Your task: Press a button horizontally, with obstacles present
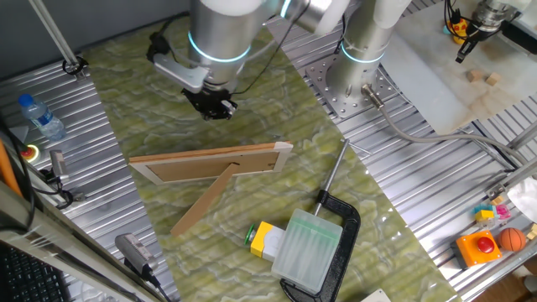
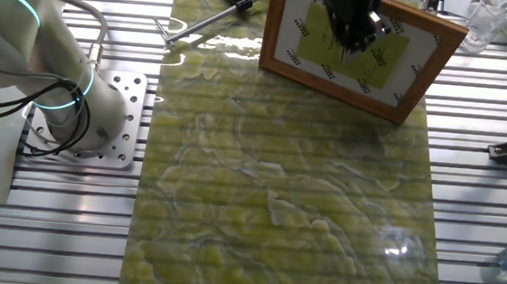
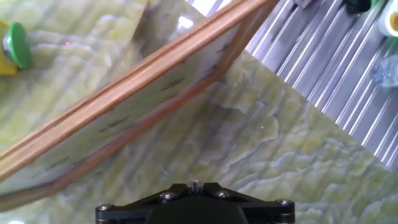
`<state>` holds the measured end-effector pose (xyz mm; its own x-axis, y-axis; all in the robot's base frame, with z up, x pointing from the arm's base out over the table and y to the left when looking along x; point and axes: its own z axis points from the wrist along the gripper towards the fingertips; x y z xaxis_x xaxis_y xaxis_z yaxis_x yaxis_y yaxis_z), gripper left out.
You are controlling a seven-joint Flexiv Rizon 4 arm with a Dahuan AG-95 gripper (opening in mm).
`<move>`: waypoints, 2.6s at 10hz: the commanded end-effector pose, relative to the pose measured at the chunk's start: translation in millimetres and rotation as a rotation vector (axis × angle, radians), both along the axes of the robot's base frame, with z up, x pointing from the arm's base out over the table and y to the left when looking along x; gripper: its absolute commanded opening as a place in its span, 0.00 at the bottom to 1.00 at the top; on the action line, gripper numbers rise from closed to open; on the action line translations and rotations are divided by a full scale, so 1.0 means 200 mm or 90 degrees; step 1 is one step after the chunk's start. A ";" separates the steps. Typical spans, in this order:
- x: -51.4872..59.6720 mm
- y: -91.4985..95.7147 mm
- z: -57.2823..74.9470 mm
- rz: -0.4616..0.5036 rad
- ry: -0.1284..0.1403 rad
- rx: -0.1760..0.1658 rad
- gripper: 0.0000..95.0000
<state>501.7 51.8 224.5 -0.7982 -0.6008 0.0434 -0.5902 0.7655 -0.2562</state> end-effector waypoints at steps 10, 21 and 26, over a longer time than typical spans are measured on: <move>0.04 0.41 0.40 -0.011 -0.009 0.076 0.00; 0.22 0.85 0.13 -0.037 -0.003 0.082 0.00; 0.29 1.01 -0.09 -0.054 0.028 0.115 0.00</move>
